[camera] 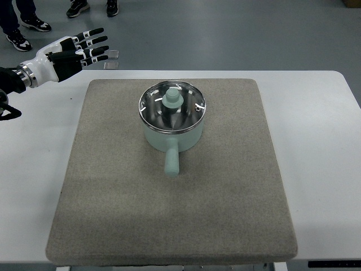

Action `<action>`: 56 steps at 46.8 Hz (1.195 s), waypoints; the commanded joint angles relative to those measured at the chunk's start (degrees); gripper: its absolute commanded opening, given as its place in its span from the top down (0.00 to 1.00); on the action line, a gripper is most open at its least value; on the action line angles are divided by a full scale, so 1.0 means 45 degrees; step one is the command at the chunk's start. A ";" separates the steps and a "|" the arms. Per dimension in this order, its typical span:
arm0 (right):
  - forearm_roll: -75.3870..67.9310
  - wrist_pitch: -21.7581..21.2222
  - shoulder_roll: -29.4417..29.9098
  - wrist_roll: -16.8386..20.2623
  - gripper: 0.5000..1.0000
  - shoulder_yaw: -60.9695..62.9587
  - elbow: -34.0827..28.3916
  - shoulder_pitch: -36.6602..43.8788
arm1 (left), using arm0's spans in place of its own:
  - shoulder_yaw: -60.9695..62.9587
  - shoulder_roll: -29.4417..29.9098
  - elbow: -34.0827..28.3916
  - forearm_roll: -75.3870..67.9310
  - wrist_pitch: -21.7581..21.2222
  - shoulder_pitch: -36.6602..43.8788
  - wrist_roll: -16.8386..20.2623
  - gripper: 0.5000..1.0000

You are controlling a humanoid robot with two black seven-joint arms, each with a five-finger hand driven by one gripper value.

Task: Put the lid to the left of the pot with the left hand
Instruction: 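Move the left hand forward over the mat toward the saucepan lid, then lower the left hand onto the lid's mint-green knob, fingers open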

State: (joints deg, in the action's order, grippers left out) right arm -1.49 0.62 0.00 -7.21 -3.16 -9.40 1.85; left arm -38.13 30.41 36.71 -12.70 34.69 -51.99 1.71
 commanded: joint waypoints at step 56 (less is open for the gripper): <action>0.0000 0.0000 0.0000 0.0000 0.15 0.0000 0.0000 0.0000 | 0.1889 0.1231 0.5942 -1.4580 0.0070 -0.4013 0.2393 0.01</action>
State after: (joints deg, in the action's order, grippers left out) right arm -1.49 0.61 0.00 -7.21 -3.16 -9.40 1.86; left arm -31.54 36.06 62.71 -76.72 34.98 -68.69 12.48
